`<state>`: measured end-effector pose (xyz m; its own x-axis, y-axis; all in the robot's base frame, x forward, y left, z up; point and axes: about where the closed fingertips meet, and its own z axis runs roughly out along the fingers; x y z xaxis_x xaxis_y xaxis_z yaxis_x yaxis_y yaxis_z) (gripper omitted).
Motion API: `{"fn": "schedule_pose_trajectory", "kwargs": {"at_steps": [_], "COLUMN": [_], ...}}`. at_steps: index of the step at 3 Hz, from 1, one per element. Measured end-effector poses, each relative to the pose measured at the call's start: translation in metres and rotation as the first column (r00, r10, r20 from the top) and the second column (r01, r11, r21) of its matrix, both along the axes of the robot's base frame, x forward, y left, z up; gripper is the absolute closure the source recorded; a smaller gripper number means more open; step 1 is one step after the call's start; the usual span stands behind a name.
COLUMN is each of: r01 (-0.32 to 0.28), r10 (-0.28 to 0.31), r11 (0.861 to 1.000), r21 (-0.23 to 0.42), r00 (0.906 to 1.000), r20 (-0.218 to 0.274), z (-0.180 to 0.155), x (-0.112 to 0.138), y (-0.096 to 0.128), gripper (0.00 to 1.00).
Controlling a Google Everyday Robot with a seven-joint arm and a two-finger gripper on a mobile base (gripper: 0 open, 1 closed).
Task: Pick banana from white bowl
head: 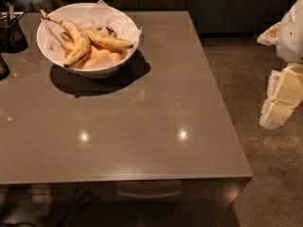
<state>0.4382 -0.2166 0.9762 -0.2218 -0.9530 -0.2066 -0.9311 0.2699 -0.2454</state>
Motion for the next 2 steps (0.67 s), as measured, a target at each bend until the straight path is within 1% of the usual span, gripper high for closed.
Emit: {"fn": "schedule_pose_trajectory", "kwargs": {"at_steps": [1, 2], "r01": [0.012, 0.035], "r10": [-0.012, -0.036], "r11": [1.0, 0.999], "r21": [-0.002, -0.022], "r00": [0.9999, 0.9991], "r20": [0.004, -0.025], "z": [0.003, 0.01], "x": [0.003, 0.043], "y": [0.002, 0.018], "gripper": [0.0, 0.0]}}
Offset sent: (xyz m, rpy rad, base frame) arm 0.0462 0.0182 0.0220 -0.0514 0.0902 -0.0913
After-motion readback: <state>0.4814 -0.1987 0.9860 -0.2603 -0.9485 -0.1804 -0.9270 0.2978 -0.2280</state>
